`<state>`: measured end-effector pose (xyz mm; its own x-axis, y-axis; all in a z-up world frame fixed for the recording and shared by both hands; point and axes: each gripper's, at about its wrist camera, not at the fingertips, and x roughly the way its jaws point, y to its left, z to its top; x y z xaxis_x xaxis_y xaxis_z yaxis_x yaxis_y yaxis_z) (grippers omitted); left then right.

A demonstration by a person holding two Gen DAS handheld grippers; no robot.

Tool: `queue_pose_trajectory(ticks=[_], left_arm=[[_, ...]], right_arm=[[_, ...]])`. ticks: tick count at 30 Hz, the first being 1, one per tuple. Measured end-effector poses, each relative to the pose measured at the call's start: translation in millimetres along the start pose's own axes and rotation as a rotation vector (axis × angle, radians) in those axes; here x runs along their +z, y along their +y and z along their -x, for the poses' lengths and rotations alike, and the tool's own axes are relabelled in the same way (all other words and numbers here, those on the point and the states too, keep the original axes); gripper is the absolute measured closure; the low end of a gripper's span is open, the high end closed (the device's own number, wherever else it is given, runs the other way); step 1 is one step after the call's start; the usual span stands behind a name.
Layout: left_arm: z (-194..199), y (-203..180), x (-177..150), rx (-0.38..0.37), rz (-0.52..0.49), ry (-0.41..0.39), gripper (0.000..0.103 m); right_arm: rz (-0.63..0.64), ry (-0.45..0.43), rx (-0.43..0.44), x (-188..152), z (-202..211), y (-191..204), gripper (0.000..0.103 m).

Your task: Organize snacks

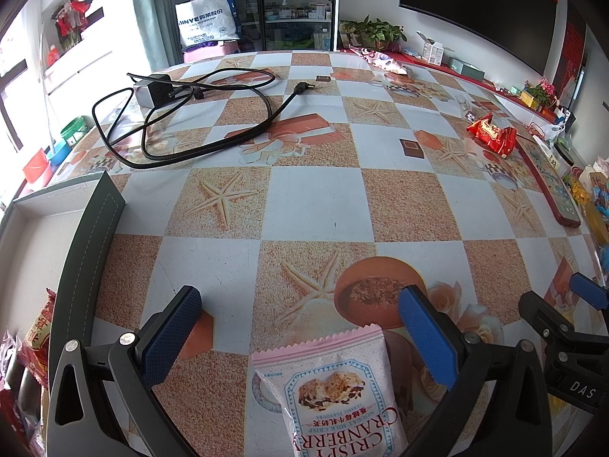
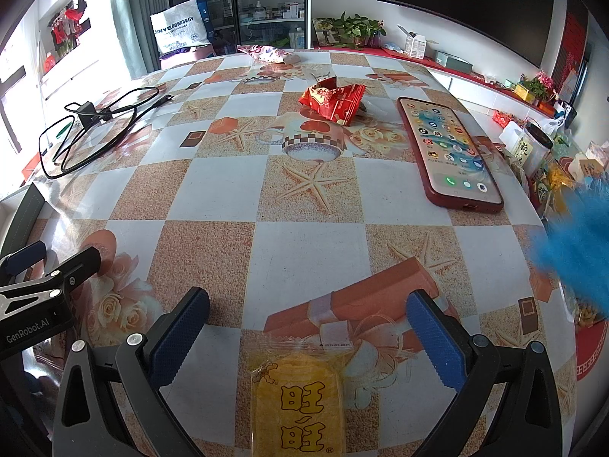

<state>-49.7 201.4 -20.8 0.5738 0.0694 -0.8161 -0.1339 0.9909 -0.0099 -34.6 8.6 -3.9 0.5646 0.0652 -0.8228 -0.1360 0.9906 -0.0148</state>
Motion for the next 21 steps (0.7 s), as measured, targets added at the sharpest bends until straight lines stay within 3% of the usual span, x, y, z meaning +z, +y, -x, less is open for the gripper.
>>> queue_pose_trajectory(ticks=[8, 14, 18, 19, 21], left_arm=[[-2, 5, 0, -0.003, -0.008, 0.024, 0.000], [4, 0, 6, 0.002, -0.004, 0.217, 0.000], [6, -7, 3, 0.006, 0.005, 0.290, 0.000], [6, -8, 2, 0.009, 0.011, 0.298, 0.000], [6, -9, 1, 0.010, 0.018, 0.316, 0.000]], right_arm=[[-0.009, 0.001, -0.005, 2, -1, -2, 0.000], [-0.007, 0.002, -0.012, 0, 1, -1, 0.000], [-0.008, 0.008, -0.013, 1, -1, -1, 0.000], [0.006, 0.028, -0.004, 4, -2, -2, 0.000], [0.064, 0.163, 0.049, 15, -6, -5, 0.000]])
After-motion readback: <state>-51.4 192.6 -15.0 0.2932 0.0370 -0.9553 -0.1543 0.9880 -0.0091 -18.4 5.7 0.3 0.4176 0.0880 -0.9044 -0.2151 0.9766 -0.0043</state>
